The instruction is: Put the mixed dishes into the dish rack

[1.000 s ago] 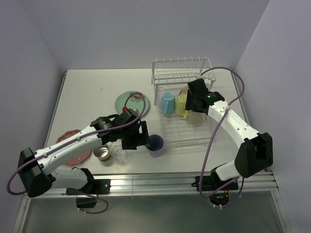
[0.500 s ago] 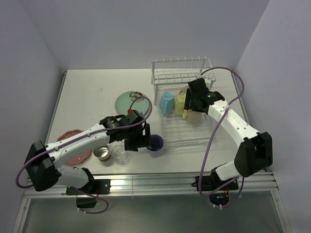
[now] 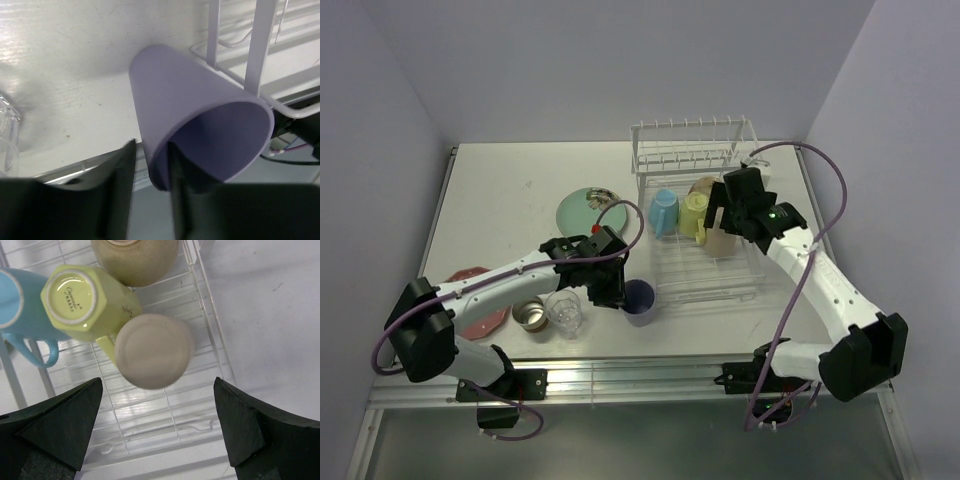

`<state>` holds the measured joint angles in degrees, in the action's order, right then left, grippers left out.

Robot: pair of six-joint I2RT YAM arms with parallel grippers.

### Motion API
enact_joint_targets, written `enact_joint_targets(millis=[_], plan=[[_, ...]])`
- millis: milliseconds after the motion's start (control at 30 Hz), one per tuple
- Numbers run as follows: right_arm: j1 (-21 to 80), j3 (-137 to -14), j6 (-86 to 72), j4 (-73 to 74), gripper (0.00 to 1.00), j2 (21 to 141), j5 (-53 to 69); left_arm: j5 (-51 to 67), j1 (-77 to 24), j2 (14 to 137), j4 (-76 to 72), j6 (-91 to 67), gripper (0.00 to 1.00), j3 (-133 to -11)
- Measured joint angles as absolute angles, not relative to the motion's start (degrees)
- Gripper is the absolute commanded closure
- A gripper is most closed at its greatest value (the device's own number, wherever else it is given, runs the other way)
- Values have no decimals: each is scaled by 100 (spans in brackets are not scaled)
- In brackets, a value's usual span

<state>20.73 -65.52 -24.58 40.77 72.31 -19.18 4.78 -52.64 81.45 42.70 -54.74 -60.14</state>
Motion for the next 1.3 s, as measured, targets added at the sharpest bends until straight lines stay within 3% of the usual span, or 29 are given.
enact_joint_targets(millis=[100,400,633,767,1000,1300], plan=[[2073,-6534,-2458,4193,0,6871,-1903,497,-5216,8208,4209,-5430,100,-6014],[2073,-7194,-2438,5063,0,6082,-1417,480,-5155,8097,4915,-5301,100,-6617],[2058,-7684,-2434,5649,0,5922,283,794,-5076,7295,5518,-5059,100,-8215],[1927,-7684,-2523,5747,0,5874,1632,1411,-4967,6565,4431,-5107,100,-8119],[1800,-7677,-3079,5271,0,5529,3728,2528,-4764,5951,2141,-6029,100,-6547],[1673,-7319,-4270,3909,0,4825,4960,3367,-4388,6005,296,-6855,100,-6027]])
